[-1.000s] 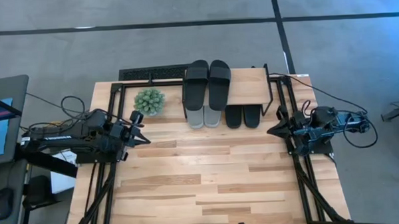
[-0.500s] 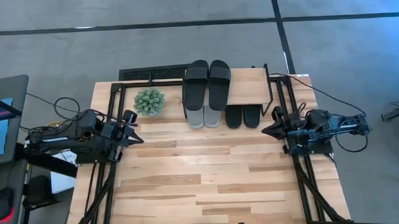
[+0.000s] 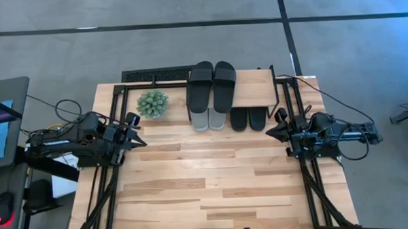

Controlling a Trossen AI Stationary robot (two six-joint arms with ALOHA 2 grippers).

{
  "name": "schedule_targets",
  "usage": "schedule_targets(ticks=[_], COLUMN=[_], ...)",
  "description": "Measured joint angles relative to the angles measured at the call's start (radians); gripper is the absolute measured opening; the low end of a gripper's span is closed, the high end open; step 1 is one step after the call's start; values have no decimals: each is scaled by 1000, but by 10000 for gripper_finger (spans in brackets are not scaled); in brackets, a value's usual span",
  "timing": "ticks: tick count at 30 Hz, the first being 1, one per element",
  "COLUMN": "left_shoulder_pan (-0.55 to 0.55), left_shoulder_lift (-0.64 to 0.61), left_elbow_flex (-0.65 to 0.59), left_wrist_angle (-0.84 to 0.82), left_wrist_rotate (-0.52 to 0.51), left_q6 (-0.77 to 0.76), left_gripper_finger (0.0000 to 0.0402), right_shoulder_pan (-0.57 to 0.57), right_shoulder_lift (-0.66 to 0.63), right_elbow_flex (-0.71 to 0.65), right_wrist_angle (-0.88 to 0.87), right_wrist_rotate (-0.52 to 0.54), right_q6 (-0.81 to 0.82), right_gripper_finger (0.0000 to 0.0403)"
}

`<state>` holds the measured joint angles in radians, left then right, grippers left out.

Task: Pick and place slides into the shelf
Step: Return to home position

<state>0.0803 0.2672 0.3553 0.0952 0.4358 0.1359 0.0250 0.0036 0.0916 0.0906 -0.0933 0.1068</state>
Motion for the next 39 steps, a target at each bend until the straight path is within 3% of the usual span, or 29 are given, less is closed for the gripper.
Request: schedule_targets(ticks=[11,19,28,39], left_shoulder_pan=[0,0,0,-3], left_shoulder_lift=[0,0,-1,-161], left_elbow_flex=[0,0,0,0], left_wrist_angle=[-2,-9,-21,-138], left_wrist_rotate=[-2,-5,-6,-57], left_q6=[9,17,89,76], left_gripper_finger=[0,0,0,0], right_shoulder_pan=[-67,-66,-66,-64], right_shoulder_lift=[0,0,0,0], right_elbow_flex=[-3,-83,-83,-83], right_wrist_angle=[-7,62,32,37], right_wrist_rotate=[-4,-4,5,9], right_q6=[-4,50,63,76], right_gripper_finger=[0,0,0,0])
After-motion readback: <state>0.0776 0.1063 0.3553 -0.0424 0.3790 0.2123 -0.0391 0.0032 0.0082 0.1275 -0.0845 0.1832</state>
